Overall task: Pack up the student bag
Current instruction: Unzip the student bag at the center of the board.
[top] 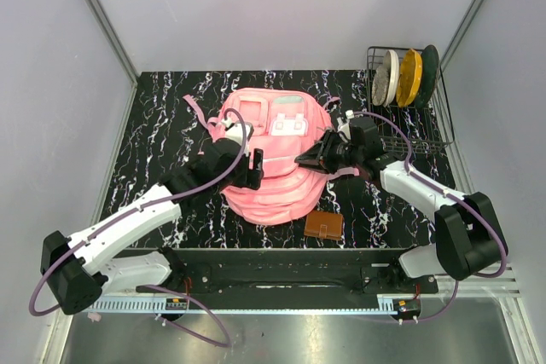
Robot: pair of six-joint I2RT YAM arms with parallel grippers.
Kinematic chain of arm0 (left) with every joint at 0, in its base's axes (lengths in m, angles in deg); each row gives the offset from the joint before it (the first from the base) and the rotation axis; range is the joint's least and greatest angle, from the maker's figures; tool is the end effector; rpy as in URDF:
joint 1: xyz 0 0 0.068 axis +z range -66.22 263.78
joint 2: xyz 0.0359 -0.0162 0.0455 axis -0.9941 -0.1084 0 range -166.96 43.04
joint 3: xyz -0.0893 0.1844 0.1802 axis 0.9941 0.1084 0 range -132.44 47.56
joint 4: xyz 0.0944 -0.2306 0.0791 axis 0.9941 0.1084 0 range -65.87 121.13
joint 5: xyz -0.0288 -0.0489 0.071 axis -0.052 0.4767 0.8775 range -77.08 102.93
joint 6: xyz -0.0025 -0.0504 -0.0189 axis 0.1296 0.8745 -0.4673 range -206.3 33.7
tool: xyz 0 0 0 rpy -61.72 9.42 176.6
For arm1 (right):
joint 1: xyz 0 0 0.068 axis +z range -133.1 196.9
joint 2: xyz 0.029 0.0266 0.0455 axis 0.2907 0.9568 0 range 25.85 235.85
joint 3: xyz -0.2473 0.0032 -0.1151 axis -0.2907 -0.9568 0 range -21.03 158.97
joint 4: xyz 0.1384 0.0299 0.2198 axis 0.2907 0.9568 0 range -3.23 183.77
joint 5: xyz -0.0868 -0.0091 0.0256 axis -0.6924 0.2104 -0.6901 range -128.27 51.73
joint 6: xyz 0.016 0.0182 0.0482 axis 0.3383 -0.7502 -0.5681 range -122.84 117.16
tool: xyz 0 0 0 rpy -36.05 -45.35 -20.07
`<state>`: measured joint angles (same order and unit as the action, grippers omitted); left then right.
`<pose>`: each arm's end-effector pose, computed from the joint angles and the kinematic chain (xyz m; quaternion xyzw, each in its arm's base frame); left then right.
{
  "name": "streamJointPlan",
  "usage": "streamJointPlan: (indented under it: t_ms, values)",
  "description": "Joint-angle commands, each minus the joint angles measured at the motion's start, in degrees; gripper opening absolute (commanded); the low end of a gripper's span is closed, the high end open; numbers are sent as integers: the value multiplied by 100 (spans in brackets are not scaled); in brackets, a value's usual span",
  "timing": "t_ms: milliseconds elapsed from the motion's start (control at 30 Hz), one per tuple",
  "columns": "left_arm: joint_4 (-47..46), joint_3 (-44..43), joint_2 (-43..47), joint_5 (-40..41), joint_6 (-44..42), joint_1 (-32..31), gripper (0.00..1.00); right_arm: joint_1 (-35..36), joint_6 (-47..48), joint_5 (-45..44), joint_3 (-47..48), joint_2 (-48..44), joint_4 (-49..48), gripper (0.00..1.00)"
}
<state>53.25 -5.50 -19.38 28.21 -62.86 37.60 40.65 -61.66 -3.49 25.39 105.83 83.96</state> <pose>0.1688 -0.1623 0.2995 0.1193 0.8865 -0.1476 0.4220 0.2665 0.1394 0.2351 0.1091 0.8356 0.5065 0.1829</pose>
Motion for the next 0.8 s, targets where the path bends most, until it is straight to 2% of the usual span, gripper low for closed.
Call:
streamJointPlan:
  t_ms: [0,100,300,567,767]
  values:
    - [-732,-275,-165,-518,-795,-190,74,7,-111,266,140,-150,-466,31]
    - [-864,-363,-358,-545,-1331,-400,76,7,-120,292,166,-106,-492,32]
    - [-970,-644,-903,-79,-2044,-822,76,7,-24,301,210,-71,-387,33]
    - [-1014,-768,-1291,210,-2195,-981,73,16,-41,283,333,-36,-405,34]
    - [-1032,-715,-1449,808,-2265,-1017,65,16,-59,336,412,-36,-448,34]
